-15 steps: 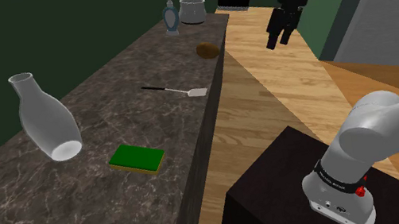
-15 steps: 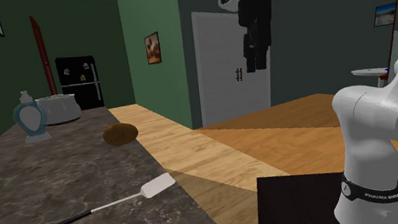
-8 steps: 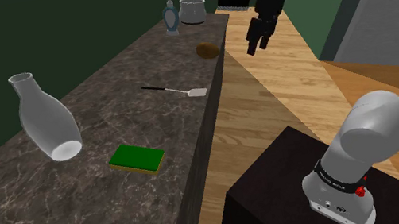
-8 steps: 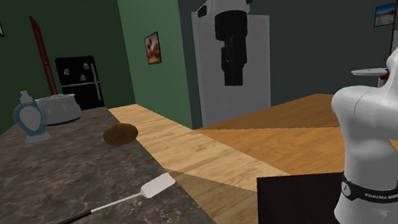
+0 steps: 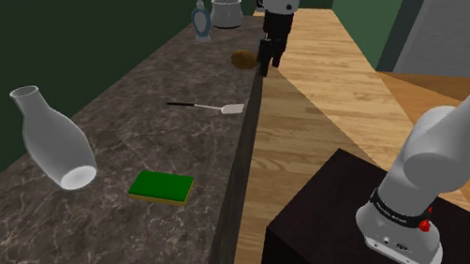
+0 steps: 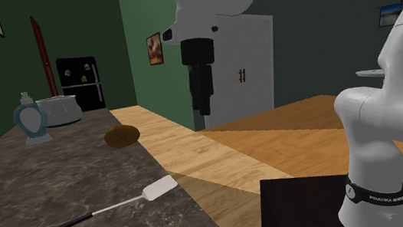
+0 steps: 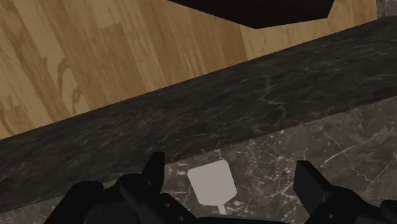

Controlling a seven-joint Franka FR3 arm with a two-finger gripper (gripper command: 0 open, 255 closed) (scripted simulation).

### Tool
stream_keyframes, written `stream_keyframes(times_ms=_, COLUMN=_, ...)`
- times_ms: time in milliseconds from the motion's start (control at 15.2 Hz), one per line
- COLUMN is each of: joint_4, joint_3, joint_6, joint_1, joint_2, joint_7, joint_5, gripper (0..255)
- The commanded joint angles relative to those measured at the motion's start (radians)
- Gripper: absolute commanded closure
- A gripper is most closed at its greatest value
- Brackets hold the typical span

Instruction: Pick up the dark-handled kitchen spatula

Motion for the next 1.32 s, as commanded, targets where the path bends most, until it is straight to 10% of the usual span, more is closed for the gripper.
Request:
stream_keyframes(times_ms=0, joint_4=0.037, joint_3=0.004, joint_6=0.039, joint_1=0.010, joint_2=0.074, joint_7=-0.025, joint_5=-0.002, gripper=0)
stream_keyframes(times_ms=1254, joint_4=0.543, joint_3=0.074, joint_6=0.205, joint_1=0.094, joint_2=0.730, joint_7=-0.160, joint_5=-0.070, gripper=0)
